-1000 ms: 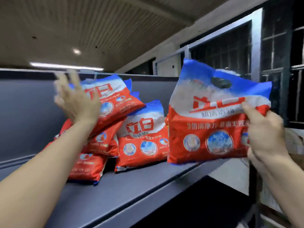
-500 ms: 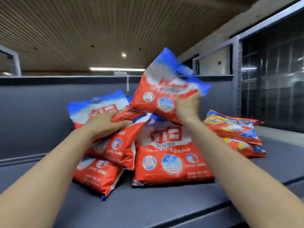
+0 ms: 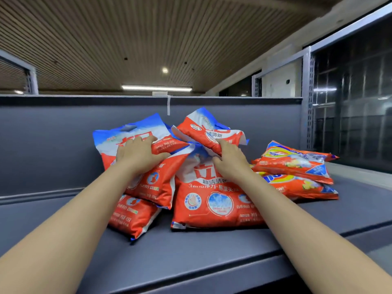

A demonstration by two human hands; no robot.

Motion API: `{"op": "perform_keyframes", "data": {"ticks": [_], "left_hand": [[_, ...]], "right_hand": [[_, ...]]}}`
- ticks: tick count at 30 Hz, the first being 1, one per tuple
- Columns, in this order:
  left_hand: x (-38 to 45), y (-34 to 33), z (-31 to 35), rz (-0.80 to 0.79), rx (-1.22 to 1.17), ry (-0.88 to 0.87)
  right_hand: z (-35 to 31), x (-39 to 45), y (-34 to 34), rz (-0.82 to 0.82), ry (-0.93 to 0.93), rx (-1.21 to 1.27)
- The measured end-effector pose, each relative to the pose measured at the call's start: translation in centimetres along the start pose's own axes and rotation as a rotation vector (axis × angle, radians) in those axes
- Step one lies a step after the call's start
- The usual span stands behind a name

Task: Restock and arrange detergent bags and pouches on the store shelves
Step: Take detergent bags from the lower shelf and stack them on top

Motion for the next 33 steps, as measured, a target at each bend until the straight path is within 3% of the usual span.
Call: {"op": "perform_keyframes", "data": {"ticks": [11, 20, 33], "left_hand": [[-6.3, 2.9, 0.0, 0.189, -0.261, 0.134], [-13.4, 4.1, -2.7, 0.001, -0.212, 0.127], [-25.1, 8.7, -14.8, -0.045, -0.074, 0.083]], "right_hand": [[-2.7, -4.6, 2.7, 0.031, 0.096, 0.094], [-6.7, -11.0, 1.6, -0.160, 0.188, 0.186], [-18.3, -21.7, -1.1, -0.301, 0.256, 0.142]]}}
Point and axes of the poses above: each hand's wrist, its own x-axis towards the middle knuckle, its own y-axis out of the back of the hand, z = x × y, the point moved 8 cm from there along x, towards the middle knuckle, and after that the axes turned 9 degrees about x, right-handed, at the moved point
